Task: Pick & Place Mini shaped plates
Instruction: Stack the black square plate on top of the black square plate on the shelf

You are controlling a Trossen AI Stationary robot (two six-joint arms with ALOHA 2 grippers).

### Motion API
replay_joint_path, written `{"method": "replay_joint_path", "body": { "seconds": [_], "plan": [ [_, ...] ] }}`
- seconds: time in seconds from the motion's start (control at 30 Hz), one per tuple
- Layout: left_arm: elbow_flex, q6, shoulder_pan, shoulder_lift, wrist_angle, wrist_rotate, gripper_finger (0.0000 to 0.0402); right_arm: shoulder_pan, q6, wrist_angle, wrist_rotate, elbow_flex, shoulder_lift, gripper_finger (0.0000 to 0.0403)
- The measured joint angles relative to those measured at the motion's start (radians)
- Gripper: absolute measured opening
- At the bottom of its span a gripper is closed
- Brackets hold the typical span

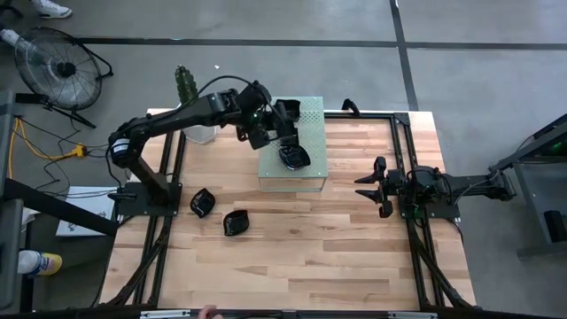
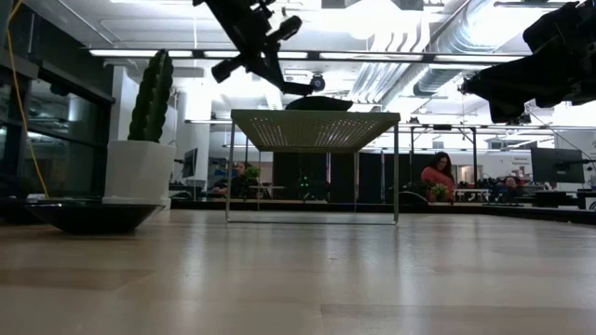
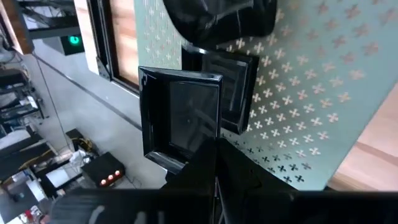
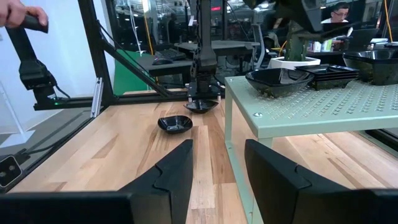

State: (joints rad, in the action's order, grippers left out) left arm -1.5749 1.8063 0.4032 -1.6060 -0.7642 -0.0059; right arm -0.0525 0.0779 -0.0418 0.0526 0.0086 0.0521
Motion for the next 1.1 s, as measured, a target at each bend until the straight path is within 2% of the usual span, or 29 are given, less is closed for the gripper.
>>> {"method": "replay_joint_path", "body": {
  "seconds": [0.27, 0.47, 1.1],
  "plan": [
    [0.000, -0.004, 0.025, -0.045, 0.018, 0.068, 0.0000, 0.000, 0.000, 0.000, 0.000, 0.000, 0.000, 0.0140],
    [-0.002, -0.004, 0.024, -0.062, 0.066, 0.082, 0.0000, 0.000, 0.000, 0.000, 0.000, 0.000, 0.000, 0.0140],
    [0.000, 0.003, 0.043, -0.083, 0.035, 0.101, 0.0000, 0.000, 0.000, 0.000, 0.000, 0.000, 0.000, 0.0140]
  ]
}}
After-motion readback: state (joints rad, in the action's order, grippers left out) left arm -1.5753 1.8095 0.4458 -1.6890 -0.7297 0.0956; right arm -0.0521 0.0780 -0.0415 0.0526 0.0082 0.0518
